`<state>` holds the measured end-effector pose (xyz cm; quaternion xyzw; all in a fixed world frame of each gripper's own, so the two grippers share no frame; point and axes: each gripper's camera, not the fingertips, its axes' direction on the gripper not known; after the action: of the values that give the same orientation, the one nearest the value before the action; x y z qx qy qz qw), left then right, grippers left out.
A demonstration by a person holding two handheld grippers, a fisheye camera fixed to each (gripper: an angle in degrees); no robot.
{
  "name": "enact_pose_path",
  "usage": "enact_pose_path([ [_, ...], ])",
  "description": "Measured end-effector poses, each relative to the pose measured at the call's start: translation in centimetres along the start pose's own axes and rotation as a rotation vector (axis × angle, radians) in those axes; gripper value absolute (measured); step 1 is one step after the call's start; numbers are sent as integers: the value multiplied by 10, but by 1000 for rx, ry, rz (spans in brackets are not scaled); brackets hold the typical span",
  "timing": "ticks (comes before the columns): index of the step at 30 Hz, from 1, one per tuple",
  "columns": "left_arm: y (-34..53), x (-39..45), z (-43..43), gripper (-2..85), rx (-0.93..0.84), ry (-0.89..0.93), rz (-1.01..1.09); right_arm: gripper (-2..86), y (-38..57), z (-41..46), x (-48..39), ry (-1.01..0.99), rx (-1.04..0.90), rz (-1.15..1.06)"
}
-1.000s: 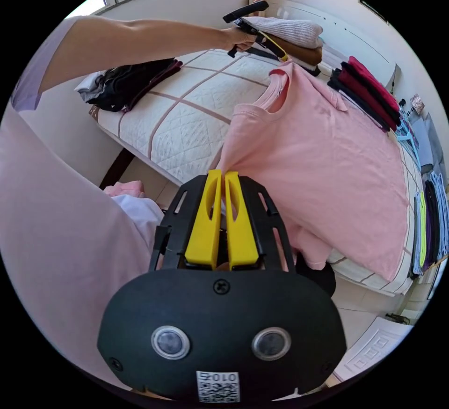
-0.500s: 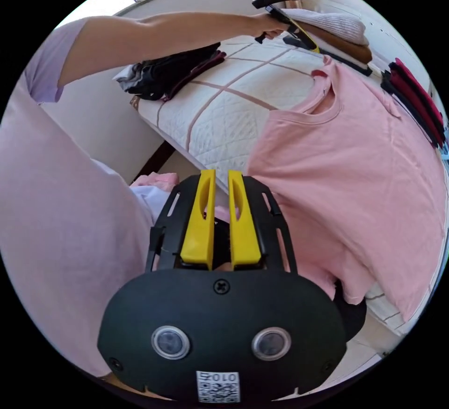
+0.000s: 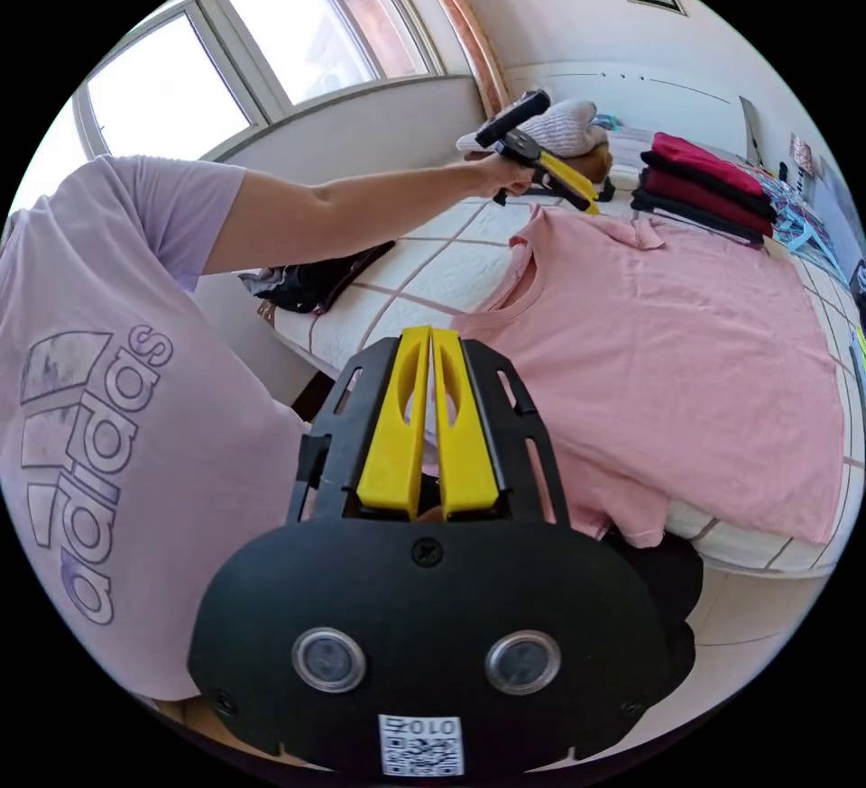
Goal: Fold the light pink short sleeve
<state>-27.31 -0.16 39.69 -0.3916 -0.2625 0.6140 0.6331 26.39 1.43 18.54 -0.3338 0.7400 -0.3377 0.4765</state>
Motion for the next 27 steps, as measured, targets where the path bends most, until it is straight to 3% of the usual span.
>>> enact_pose_path([
  [5, -8, -6, 24, 34, -113, 21, -87, 28, 20, -12, 4, 60, -16, 23],
  [8, 10, -34, -5, 12, 7, -8, -272, 26, 30, -16, 9, 86, -28, 36],
  [11, 30, -58, -38, 4, 18, -217, -466, 25, 40, -20, 15, 81, -10, 54],
  [17, 16, -43, -25, 11, -168, -370, -291, 25, 53, -24, 18, 74, 9, 81],
  [20, 20, -43, -19, 29, -231, -354, -320, 26, 62, -28, 10, 93, 9, 85],
  [27, 104, -72, -98, 57, -20, -244, -663, 27, 85, -31, -9, 120, -6, 102],
])
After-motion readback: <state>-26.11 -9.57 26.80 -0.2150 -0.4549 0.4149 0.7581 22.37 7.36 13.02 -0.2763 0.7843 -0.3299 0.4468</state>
